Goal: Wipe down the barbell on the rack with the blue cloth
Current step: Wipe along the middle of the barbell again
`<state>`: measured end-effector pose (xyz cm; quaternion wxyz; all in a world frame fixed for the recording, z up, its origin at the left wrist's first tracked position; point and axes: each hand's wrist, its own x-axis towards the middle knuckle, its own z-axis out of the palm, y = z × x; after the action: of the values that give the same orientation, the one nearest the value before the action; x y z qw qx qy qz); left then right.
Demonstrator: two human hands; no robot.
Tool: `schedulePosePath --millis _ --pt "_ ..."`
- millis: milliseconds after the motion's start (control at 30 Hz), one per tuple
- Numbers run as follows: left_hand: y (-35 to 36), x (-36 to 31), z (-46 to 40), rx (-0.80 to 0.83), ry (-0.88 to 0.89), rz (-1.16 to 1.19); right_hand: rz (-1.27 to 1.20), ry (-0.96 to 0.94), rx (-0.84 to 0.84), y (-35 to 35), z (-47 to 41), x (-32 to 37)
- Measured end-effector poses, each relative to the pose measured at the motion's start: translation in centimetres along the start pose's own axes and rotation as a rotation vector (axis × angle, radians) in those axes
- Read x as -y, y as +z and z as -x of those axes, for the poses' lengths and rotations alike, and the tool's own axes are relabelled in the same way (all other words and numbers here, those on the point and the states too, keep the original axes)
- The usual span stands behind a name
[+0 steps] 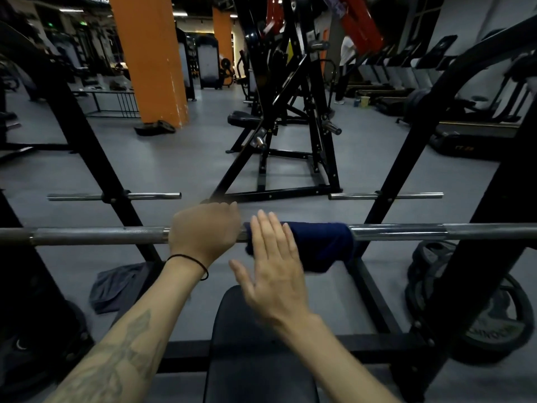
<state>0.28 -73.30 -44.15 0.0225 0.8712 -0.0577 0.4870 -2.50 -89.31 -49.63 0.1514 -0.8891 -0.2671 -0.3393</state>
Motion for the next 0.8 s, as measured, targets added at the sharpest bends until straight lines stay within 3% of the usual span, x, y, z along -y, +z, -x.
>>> schedulePosePath --millis 67,133,267,433,500,633,667,733,800 --pt "-0.2 0.2 0.0 0.002 0.007 0.026 0.069 -0.157 0.051 -1.4 0.3 -3.5" --pt "-0.3 0.3 -0.1 -0.007 0.013 0.060 0.133 -0.165 0.071 -3.0 1.3 -7.9" --pt "0.2 0.6 0.4 -0.013 0.138 0.097 0.176 0.135 -0.074 -5.0 3.9 -12.5" --pt "0.5 0.5 0.3 -0.020 0.262 -0.021 -0.051 0.551 -0.261 -1.7 1.6 -6.0" --pt "0.8 0.6 0.0 0.042 0.263 -0.047 -0.115 0.460 -0.231 -0.3 0.2 -1.9" --pt "0.3 0.5 -0.9 0.208 0.202 -0.047 -0.105 0.085 -0.051 0.8 0.1 1.9" --pt "0.0 0.3 -1.5 0.285 0.185 -0.037 -0.078 -0.013 -0.024 0.3 0.1 0.6" --pt "0.1 0.6 -3.4 0.621 0.086 0.048 0.016 -0.150 0.021 -1.1 0.4 -3.9" --pt "0.3 1.1 -4.6 0.998 -0.105 0.281 0.087 -0.106 0.025 -3.0 1.6 -8.3"
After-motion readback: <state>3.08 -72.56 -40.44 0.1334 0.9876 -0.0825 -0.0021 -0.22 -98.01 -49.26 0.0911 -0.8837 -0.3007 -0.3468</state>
